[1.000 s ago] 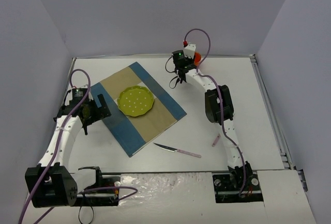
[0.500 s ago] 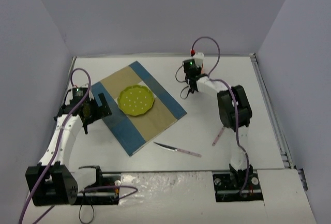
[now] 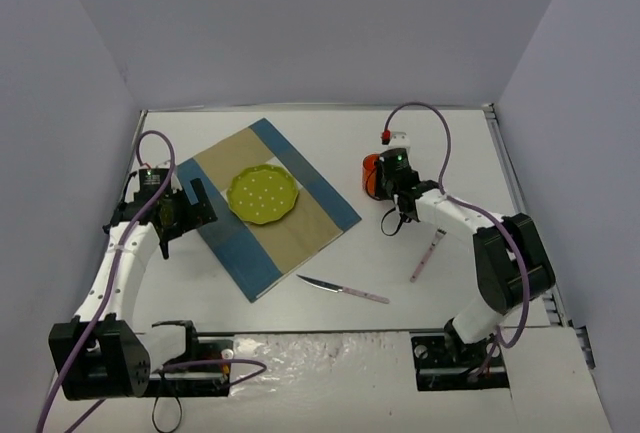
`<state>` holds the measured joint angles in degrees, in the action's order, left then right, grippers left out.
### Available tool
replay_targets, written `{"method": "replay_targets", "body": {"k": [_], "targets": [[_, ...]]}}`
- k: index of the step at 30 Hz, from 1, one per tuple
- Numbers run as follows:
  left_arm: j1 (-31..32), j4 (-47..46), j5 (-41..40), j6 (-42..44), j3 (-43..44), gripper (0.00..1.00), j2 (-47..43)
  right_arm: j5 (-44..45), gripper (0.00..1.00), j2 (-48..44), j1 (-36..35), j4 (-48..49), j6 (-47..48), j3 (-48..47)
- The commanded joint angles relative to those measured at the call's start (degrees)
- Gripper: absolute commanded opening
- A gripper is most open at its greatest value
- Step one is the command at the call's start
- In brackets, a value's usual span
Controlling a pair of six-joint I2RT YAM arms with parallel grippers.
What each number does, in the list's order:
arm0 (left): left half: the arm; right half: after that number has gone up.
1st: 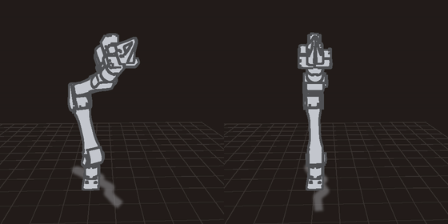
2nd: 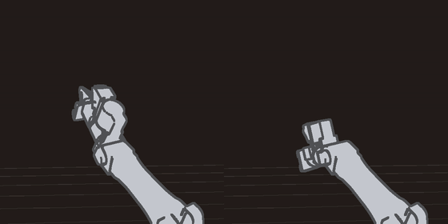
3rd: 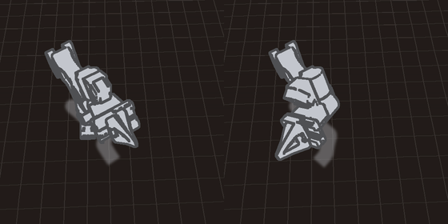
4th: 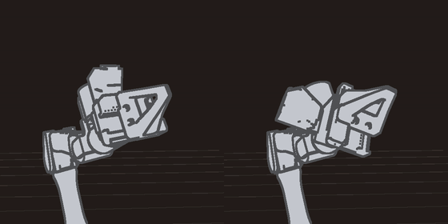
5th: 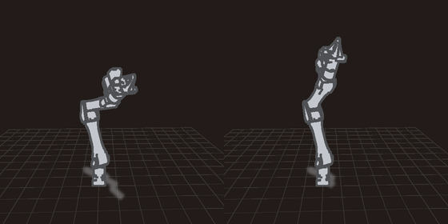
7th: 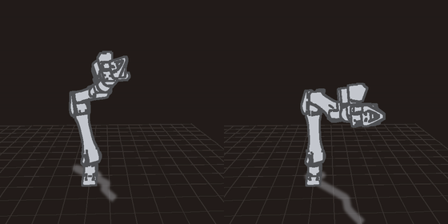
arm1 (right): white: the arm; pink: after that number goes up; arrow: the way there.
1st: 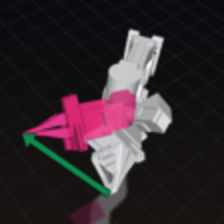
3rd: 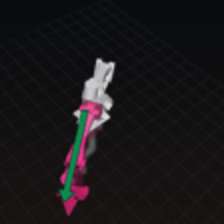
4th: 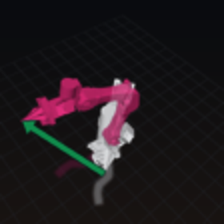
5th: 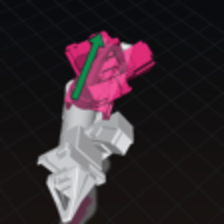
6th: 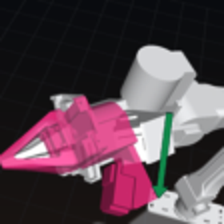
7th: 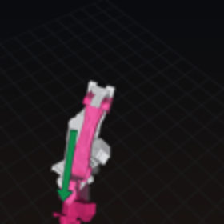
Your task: Set the dinner table for one person
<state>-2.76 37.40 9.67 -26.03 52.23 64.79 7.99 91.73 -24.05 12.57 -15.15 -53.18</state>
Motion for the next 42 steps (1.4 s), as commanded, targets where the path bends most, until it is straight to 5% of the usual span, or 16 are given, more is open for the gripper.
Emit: {"method": "replay_targets", "body": {"k": [1,13,23,42], "targets": [[-0.22,-2.26,0.69,-0.42,2.58,0.97,-1.93,-2.77,0.0,-9.03,-0.98,7.34,2.73,2.31],[-0.15,-3.56,0.57,-1.12,0.51,0.97,-3.08,2.61,0.0,-16.87,-7.94,12.25,4.86,4.86],[-0.16,-1.79,0.09,-0.95,1.35,0.97,-3.82,7.8,0.0,-11.38,-17.28,21.81,3.32,4.59],[-0.14,0.31,-0.53,-1.33,1.83,0.97,-3.71,12.3,0.0,-7.15,-22.57,30.59,0.81,14.16]]}}
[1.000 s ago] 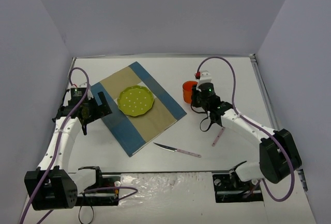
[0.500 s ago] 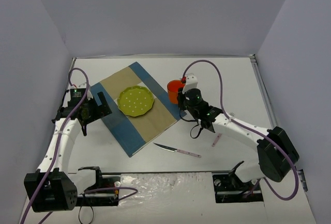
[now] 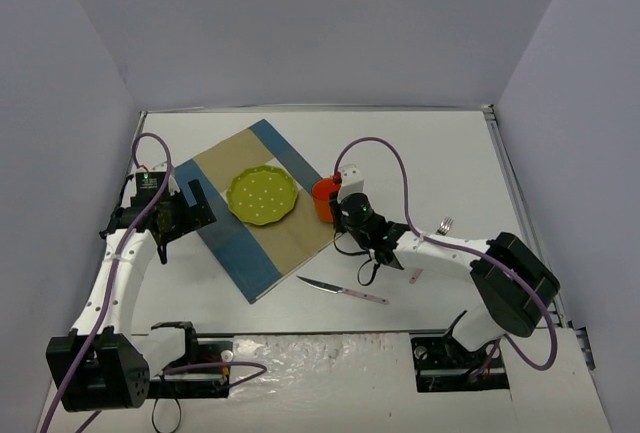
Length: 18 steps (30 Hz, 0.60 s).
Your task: Set the dinner table for one person
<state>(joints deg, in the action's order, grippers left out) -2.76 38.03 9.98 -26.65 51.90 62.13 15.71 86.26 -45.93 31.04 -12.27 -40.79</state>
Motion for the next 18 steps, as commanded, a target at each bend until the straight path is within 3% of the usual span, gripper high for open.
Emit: {"method": "replay_targets", "body": {"k": [1,11,18], "targets": [[-0.14,-0.34,-0.84,-0.79,2.14,0.97,-1.07,4.51,0.0,-1.56,-0.77,12.6,-2.88,3.06],[-0.14,-0.32,-0.57,-1.81,1.28,0.97,-1.78,3.53,0.0,-1.52,-1.1,13.94,-9.43,8.18],[-0.14,-0.24,-0.5,-2.67,0.59,0.97,-2.68,5.08,0.1,-5.04,-2.15,10.24,-11.45,9.72]]}}
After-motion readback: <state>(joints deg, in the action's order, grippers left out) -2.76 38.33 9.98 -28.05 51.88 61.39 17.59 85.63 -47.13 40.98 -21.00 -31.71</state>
